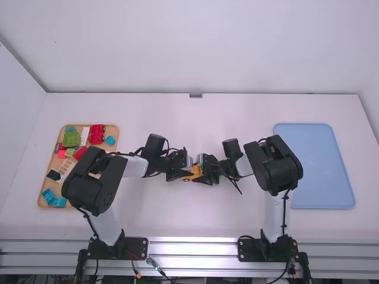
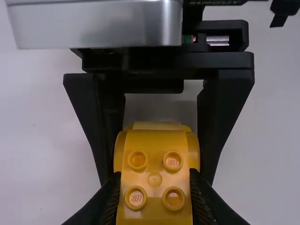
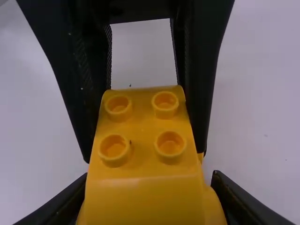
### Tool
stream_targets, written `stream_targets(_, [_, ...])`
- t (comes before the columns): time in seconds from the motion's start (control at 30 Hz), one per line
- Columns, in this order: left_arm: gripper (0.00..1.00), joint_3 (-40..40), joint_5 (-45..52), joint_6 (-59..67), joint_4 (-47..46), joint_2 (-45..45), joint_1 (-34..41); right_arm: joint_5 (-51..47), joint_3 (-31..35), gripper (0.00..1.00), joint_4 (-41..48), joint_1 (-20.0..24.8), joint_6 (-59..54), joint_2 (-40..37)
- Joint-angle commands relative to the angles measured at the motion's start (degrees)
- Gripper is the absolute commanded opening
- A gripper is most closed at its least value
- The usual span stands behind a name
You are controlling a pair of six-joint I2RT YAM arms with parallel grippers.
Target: Assemble lego blocks to make yellow taxi
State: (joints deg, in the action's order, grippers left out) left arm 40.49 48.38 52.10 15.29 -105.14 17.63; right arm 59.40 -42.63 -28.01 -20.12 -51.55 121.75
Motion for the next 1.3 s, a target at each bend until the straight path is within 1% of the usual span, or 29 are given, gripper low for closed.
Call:
stream_targets(0.0, [0.28, -2.45, -11.82, -1.44, -1.51, -3.08, 1.88, 0.57, 0.28, 0.45, 0.20, -1.27, 0.79, 0.50])
stream_targets(0.2, [0.34, -2.45, -11.82, -1.53, -1.25, -2.67, 1.90, 0.52, 0.28, 0.45, 0.35, -1.27, 0.81, 0.50])
stream_targets(0.3, [0.40, -2.45, -11.80, -1.75, -1.33, -2.34, 1.88, 0.52, 0.28, 0.45, 0.35, -1.27, 0.76, 0.50])
stream_targets(0.33, [0.45, -2.45, -11.76, -1.73, -1.33, -2.29, 1.90, 0.55, 0.28, 0.44, 0.33, -1.27, 0.76, 0.50])
stream_targets(0.63, [0.45, -2.45, -10.29, -1.70, -1.27, -1.25, 1.88, 0.55, 0.28, 0.44, 0.37, -1.27, 0.76, 0.50])
stream_targets(0.9, [0.49, -2.51, -10.49, -1.64, -3.02, 3.34, 1.88, 0.55, 0.28, 0.44, 0.37, -1.27, 0.76, 0.50])
stream_targets(1.27, [0.50, -2.51, -10.29, -1.29, -3.28, 5.79, 1.22, 0.55, 0.28, 0.44, 0.35, -1.27, 0.76, 0.50])
